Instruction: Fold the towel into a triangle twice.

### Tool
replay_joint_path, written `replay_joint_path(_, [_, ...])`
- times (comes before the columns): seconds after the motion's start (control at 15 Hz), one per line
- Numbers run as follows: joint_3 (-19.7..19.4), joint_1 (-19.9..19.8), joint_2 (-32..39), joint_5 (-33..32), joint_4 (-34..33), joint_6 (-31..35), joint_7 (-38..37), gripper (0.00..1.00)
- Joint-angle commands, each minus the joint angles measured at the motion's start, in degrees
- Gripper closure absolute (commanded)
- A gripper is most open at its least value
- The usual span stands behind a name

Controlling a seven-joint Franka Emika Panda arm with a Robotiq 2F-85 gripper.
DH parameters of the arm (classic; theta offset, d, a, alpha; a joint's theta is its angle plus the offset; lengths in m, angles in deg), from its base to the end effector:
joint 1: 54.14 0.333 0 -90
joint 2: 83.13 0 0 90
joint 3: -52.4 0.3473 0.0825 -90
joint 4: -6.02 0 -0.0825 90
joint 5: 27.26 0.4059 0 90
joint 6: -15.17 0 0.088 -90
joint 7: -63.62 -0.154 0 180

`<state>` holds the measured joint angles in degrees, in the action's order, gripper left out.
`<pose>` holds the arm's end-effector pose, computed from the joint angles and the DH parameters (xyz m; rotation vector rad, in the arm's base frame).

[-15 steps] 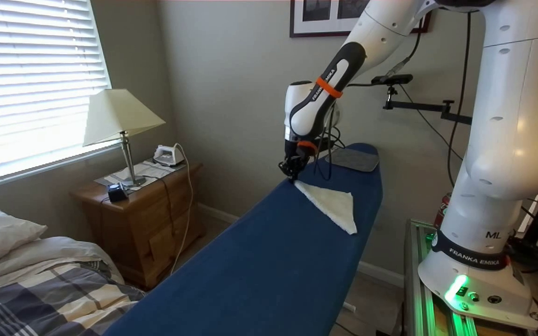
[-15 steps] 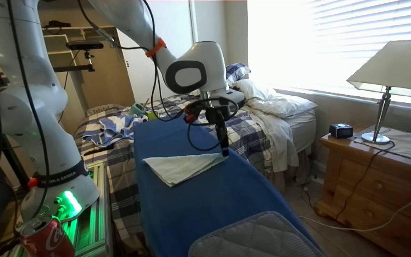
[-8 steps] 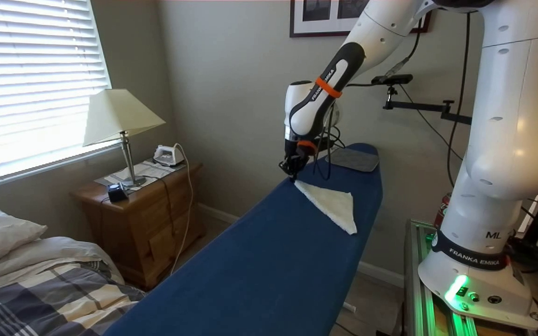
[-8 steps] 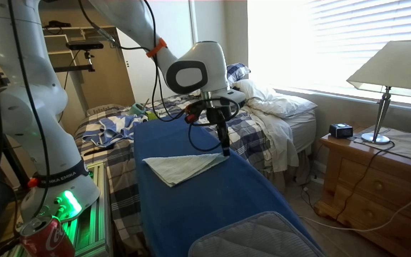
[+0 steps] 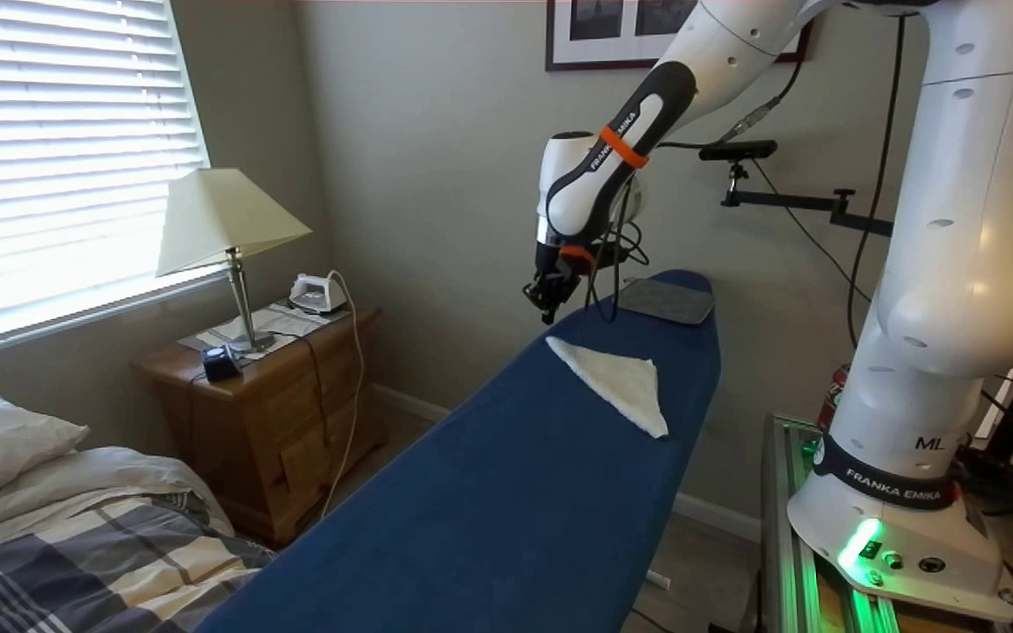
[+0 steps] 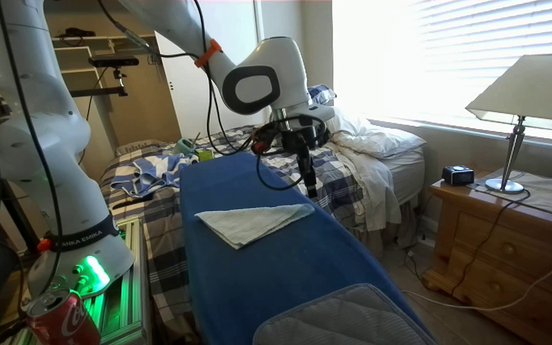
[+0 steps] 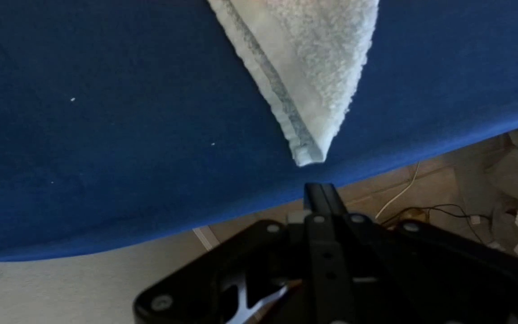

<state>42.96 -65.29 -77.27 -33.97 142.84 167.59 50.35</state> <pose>0.5075 -0.1906 0.2611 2.9504 -0.7369 0.2515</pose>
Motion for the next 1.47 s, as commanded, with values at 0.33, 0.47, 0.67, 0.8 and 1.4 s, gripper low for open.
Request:
replay_joint_path(0.33, [-0.08, 1.79, -4.95, -0.08, 2.81, -4.42, -0.38, 0.7])
replay_joint_path(0.47, [-0.24, 1.61, -3.68, -0.26, 2.22, -3.37, -0.15, 0.57])
replay_joint_path(0.67, [-0.5, 1.48, -2.1, -0.45, 1.36, -1.83, 0.58, 0.37])
replay_joint_path(0.8, [-0.66, 1.42, -1.22, -0.01, 0.9, -0.95, 1.06, 0.23])
replay_joint_path(1.4, [-0.74, 1.48, 3.33, 2.32, -1.27, -0.85, 2.22, 0.02])
